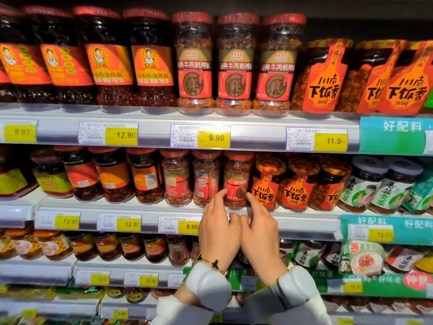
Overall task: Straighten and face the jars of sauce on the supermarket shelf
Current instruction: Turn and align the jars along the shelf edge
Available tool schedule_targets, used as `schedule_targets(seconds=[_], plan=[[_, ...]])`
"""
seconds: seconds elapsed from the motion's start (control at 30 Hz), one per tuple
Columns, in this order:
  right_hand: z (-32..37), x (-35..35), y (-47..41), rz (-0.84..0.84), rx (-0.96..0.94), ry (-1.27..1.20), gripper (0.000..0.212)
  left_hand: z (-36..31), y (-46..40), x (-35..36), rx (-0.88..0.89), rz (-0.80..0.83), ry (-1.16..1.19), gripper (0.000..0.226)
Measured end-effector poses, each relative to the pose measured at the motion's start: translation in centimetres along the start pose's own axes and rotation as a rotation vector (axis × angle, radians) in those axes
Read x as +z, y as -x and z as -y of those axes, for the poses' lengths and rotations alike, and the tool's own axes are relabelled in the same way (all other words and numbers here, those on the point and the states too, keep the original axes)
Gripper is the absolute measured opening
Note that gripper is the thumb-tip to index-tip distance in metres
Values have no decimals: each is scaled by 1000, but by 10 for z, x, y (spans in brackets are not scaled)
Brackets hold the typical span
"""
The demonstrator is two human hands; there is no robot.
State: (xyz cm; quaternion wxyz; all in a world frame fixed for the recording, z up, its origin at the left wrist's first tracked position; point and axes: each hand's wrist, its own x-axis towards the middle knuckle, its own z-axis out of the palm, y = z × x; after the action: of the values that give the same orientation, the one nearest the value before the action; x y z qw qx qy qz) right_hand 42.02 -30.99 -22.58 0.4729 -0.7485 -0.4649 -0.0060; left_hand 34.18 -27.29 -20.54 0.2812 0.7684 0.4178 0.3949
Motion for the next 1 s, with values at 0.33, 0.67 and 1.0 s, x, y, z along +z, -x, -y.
schedule_targets(seconds=[0.33, 0.67, 1.0], plan=[[-1, 12, 9, -57, 115, -142, 57, 5, 0, 6, -66, 23, 62, 54], [0, 14, 4, -59, 59, -207, 67, 2, -2, 5, -39, -134, 28, 43], [17, 26, 8, -184, 151, -640, 62, 1, -11, -2, -6, 7, 111, 44]])
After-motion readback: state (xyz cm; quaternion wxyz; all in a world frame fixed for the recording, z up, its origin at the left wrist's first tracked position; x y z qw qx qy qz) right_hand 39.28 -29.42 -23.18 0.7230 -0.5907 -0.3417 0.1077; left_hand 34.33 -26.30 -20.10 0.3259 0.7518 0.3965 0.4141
